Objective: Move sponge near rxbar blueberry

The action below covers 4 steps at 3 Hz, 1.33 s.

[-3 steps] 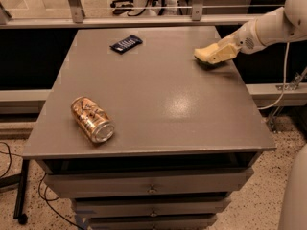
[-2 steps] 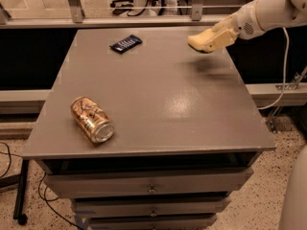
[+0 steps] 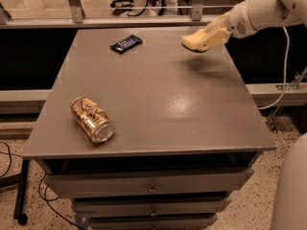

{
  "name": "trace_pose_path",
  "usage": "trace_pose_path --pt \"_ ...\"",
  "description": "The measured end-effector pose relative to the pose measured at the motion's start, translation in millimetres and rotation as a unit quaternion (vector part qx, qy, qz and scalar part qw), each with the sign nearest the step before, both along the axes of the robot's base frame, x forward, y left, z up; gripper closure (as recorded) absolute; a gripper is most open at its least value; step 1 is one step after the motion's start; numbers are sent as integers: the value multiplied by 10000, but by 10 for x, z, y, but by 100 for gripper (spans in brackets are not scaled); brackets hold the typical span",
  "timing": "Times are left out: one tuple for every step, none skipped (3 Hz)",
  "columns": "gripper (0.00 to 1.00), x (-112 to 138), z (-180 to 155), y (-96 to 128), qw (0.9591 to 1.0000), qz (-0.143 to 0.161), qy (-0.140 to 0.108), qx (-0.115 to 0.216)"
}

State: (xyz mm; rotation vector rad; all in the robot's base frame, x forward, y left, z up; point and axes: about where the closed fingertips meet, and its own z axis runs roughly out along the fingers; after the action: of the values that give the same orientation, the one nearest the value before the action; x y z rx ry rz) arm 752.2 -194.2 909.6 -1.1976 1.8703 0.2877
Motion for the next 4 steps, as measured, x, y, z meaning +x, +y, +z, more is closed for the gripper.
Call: trace_pose_path --pt "100 297 -50 303 9996 192 -226 -39" --pt "100 586 -210 647 9988 357 -316 -112" --pt "100 733 -309 978 9981 503 -329 -119" --pt "100 784 -342 1262 9973 652 -324 -70"
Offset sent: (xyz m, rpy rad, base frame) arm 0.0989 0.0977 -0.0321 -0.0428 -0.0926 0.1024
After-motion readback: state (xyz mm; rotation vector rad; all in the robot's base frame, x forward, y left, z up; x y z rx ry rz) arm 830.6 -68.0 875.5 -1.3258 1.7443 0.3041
